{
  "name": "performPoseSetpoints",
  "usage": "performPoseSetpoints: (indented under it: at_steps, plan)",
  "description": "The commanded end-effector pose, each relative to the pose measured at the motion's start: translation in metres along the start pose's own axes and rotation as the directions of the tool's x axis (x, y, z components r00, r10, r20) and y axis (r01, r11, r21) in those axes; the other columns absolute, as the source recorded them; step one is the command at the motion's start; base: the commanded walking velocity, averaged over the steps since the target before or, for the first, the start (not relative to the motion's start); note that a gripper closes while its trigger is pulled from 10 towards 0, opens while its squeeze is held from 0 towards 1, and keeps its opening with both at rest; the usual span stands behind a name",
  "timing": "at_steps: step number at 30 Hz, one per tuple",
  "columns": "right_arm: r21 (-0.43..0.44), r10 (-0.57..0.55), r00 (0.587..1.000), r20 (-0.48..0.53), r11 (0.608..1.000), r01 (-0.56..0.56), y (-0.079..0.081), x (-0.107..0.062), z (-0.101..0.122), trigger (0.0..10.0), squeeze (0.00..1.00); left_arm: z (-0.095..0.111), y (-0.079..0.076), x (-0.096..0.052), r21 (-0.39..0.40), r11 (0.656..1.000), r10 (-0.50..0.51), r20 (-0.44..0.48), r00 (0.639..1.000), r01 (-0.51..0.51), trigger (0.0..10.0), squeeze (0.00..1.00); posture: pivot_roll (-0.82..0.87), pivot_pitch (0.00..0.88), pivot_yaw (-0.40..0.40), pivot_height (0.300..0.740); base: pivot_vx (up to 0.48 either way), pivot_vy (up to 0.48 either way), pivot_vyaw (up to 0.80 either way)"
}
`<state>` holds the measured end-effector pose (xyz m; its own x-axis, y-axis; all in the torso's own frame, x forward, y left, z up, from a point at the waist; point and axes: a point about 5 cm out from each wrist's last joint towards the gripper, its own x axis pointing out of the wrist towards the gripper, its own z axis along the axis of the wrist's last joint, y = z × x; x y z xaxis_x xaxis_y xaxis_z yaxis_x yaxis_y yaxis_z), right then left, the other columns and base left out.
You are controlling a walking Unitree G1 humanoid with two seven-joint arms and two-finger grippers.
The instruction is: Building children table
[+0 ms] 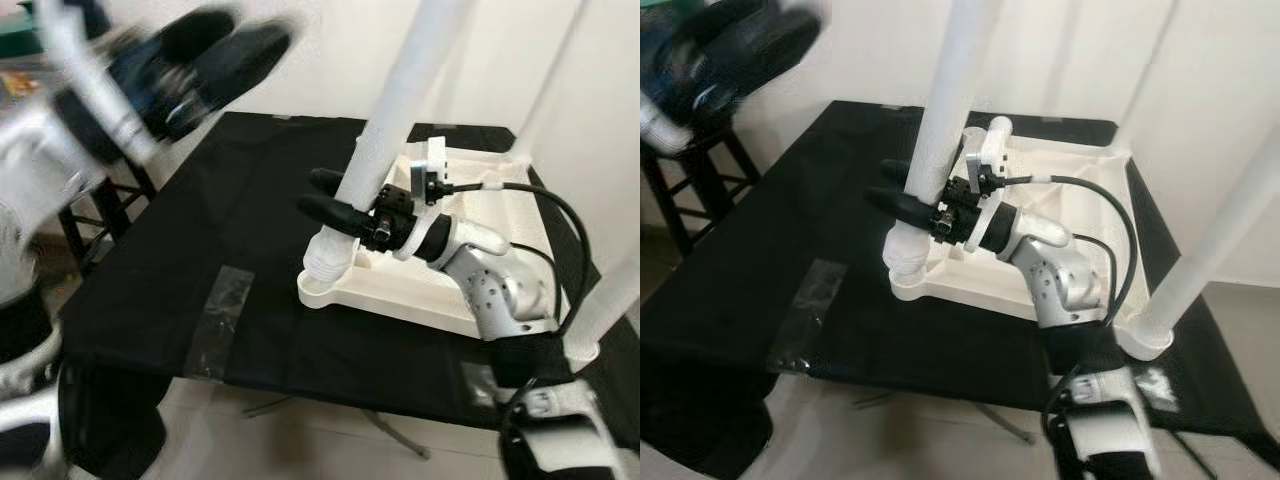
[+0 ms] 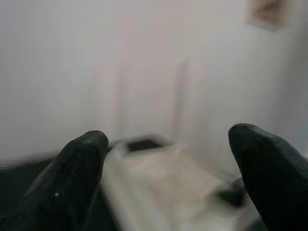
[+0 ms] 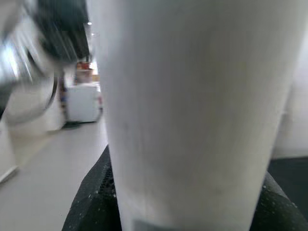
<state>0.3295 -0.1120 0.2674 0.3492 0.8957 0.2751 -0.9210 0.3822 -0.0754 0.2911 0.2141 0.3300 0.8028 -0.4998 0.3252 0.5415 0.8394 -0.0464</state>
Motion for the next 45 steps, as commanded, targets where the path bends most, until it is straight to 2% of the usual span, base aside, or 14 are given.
performPoseSetpoints:
  at_steps: [1, 2, 3, 5, 7, 10, 13, 17, 25, 30, 37, 39, 43, 45]
  plan:
    - [-0.013, -0.032, 0.999, -0.002, 0.999, 0.032, 0.001, -0.002, -0.001, 0.0, 0.0, -0.021, 0.019, -0.01, 0.072, 0.989, 0.136, -0.071, 0.988, -0.13, 10.0, 0.36, 0.01, 0.08, -0.005, 0.74, 0.0, 0.0, 0.0]
    - [-0.038, -0.051, 0.998, -0.024, 0.998, 0.05, 0.005, -0.001, -0.004, 3.4, 0.0, -0.04, 0.027, -0.023, 0.118, 0.973, 0.215, -0.124, 0.969, -0.2, 10.0, 0.0, 0.01, 0.084, -0.004, 0.74, 0.0, 0.0, 0.0]
    - [-0.049, -0.056, 0.998, -0.036, 0.997, 0.055, 0.013, 0.003, -0.008, 10.0, 0.0, -0.048, 0.024, -0.033, 0.145, 0.957, 0.27, -0.14, 0.953, -0.25, 10.0, 0.0, 0.02, 0.086, -0.012, 0.74, 0.0, 0.0, 0.0]
    - [-0.061, -0.056, 0.997, -0.058, 0.997, 0.052, 0.03, 0.01, -0.016, 10.0, 0.0, -0.057, 0.008, -0.043, 0.165, 0.945, 0.307, -0.156, 0.939, -0.282, 10.0, 0.0, 0.02, 0.089, -0.013, 0.74, 0.0, 0.0, 0.0]
    - [-0.068, -0.054, 0.996, -0.077, 0.997, 0.048, 0.042, 0.012, -0.023, 10.0, 0.0, -0.064, -0.006, -0.049, 0.144, 0.939, 0.335, -0.162, 0.928, -0.314, 10.0, 0.0, 0.02, 0.091, -0.014, 0.74, 0.0, 0.0, 0.0]
    - [-0.07, -0.053, 0.995, -0.08, 0.996, 0.048, 0.045, 0.013, -0.024, 10.0, 0.0, -0.065, -0.009, -0.05, 0.137, 0.937, 0.342, -0.163, 0.926, -0.322, 10.0, 0.0, 0.02, 0.091, -0.014, 0.74, 0.0, 0.0, 0.0]
    - [-0.042, -0.057, 0.993, -0.103, 0.998, 0.053, 0.058, 0.012, -0.031, 10.0, 0.0, -0.082, -0.03, -0.057, 0.107, 0.937, 0.347, -0.154, 0.925, -0.333, 10.0, 0.0, 0.02, 0.095, -0.021, 0.74, 0.0, 0.0, 0.0]
    - [-0.04, -0.078, 0.99, -0.122, 0.996, 0.074, 0.062, 0.012, -0.036, 10.0, 0.0, -0.088, -0.038, -0.056, 0.112, 0.933, 0.354, -0.111, 0.928, -0.343, 10.0, 0.0, 0.01, 0.091, -0.018, 0.74, 0.22, 0.0, 0.0]
    - [-0.039, -0.102, 0.987, -0.127, 0.994, 0.098, 0.065, 0.018, -0.036, 10.0, 0.0, -0.085, -0.047, -0.041, 0.094, 0.946, 0.319, -0.084, 0.944, -0.311, 10.0, 0.0, 0.0, 0.076, -0.009, 0.74, 0.389, 0.0, 0.0]
    - [-0.015, -0.097, 0.99, -0.103, 0.995, 0.096, 0.069, 0.02, -0.033, 10.0, 0.0, -0.091, -0.054, -0.038, 0.075, 0.95, 0.309, -0.086, 0.947, -0.303, 10.0, 0.0, 0.0, 0.072, -0.008, 0.74, 0.404, 0.0, -0.32]
    - [-0.027, -0.065, 0.992, -0.106, 0.998, 0.063, 0.073, 0.02, -0.032, 10.0, 0.0, -0.091, -0.057, -0.035, 0.071, 0.952, 0.303, -0.076, 0.95, -0.298, 10.0, 0.0, 0.0, 0.069, -0.008, 0.74, 0.394, 0.0, 0.0]
    - [-0.026, -0.06, 0.993, -0.106, 0.998, 0.058, 0.073, 0.02, -0.032, 10.0, 0.0, -0.091, -0.057, -0.035, 0.07, 0.95, 0.308, -0.076, 0.948, -0.303, 10.0, 0.0, 0.0, 0.069, -0.007, 0.74, 0.322, 0.0, 0.0]
    - [-0.023, 0.02, 0.992, -0.127, 0.999, -0.023, 0.075, 0.017, -0.032, 10.0, 0.0, -0.097, -0.05, -0.042, 0.113, 0.923, 0.38, -0.127, 0.916, -0.367, 10.0, 0.0, 0.01, 0.072, -0.003, 0.74, 0.0, 0.0, 0.0]
    - [-0.024, 0.033, 0.991, -0.13, 0.999, -0.037, 0.076, 0.016, -0.032, 10.0, 0.0, -0.099, -0.049, -0.043, 0.12, 0.92, 0.388, -0.139, 0.911, -0.373, 10.0, 0.0, 0.01, 0.073, -0.003, 0.74, 0.0, 0.0, 0.0]
